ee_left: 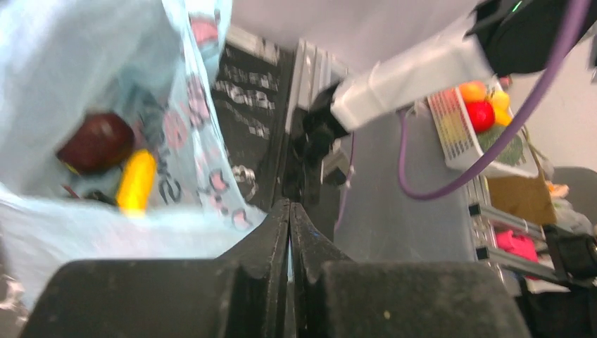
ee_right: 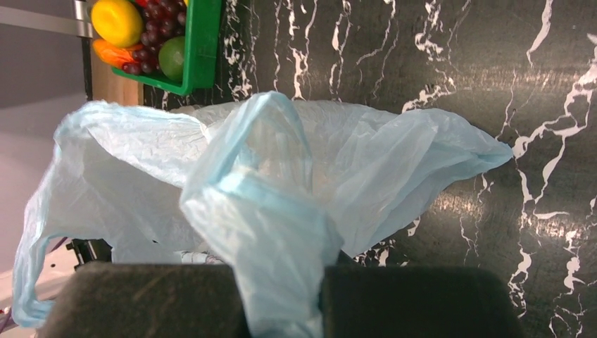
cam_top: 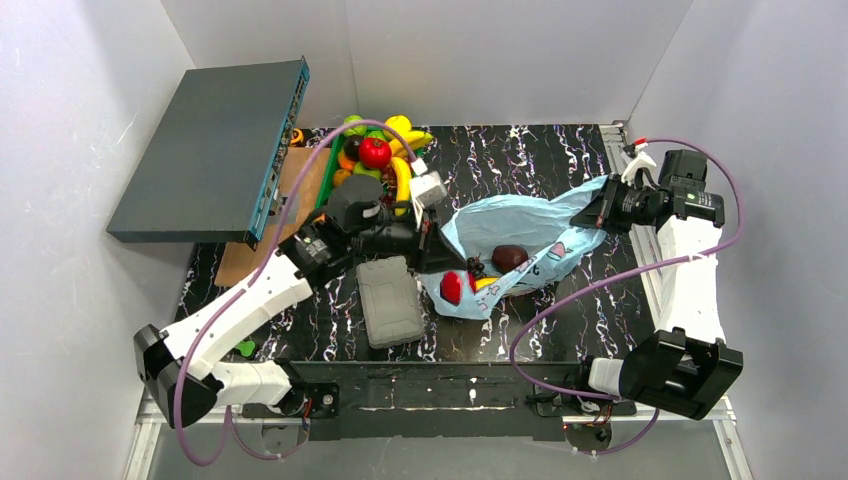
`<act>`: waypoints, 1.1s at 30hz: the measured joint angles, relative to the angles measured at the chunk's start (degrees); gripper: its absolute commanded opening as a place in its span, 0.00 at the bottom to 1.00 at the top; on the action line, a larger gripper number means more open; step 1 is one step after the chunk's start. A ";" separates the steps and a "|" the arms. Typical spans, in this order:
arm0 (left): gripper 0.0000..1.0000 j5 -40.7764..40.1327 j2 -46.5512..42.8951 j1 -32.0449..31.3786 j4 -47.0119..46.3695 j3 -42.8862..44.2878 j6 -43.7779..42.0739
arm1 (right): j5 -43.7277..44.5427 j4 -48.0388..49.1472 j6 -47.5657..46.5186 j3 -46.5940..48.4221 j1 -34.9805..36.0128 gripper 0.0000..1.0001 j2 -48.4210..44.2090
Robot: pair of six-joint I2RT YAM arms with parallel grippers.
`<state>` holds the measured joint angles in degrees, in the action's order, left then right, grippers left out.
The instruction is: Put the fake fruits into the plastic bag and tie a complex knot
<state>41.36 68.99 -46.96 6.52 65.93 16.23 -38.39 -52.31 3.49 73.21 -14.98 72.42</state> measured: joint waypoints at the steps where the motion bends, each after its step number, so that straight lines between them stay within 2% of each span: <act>1: 0.00 0.07 0.33 0.28 0.68 2.62 -0.04 | -0.17 -0.37 -0.07 0.52 0.00 0.08 0.00; 6: 0.00 2.29 1.38 6.45 1.57 15.02 2.51 | -1.57 -1.79 -0.02 6.99 0.02 0.07 0.00; 7: 0.05 3.23 1.49 8.17 1.36 16.68 3.06 | -1.88 -1.84 -0.04 8.57 0.02 0.06 0.00; 8: 0.29 4.15 1.49 9.86 1.36 17.57 3.23 | -2.10 -1.81 -0.09 9.90 0.02 0.04 -0.07; 9: 0.64 4.79 1.31 11.17 1.51 17.73 3.08 | -2.19 -1.77 -0.17 10.71 0.02 0.03 -0.20; 10: 0.89 5.62 0.66 12.79 1.97 16.98 2.73 | -2.23 -1.68 -0.33 10.88 0.02 0.02 -0.48; 11: 0.97 6.12 -0.20 13.53 2.73 15.76 1.75 | -2.16 -1.77 -0.37 10.78 0.02 0.02 -0.70; 17: 0.98 6.62 -14.38 13.79 8.96 -3.61 -1.20 | -2.08 -1.66 -0.24 6.23 0.02 0.01 -1.27; 21: 0.98 7.34 -19.19 9.27 10.64 -12.33 -3.96 | -1.99 -1.55 0.48 4.57 0.02 0.01 -0.79; 25: 0.98 5.09 -16.22 0.68 6.34 -17.29 -4.46 | -1.40 -0.68 0.94 4.13 0.02 0.01 -0.70; 33: 0.98 -5.86 -6.03 -11.67 -15.02 -24.65 -4.44 | 0.00 0.72 1.81 2.80 0.02 0.01 0.13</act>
<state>35.51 62.96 -58.63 -8.49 41.28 11.79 -38.39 -51.59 5.30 76.01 -14.96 72.55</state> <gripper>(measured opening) 0.981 0.024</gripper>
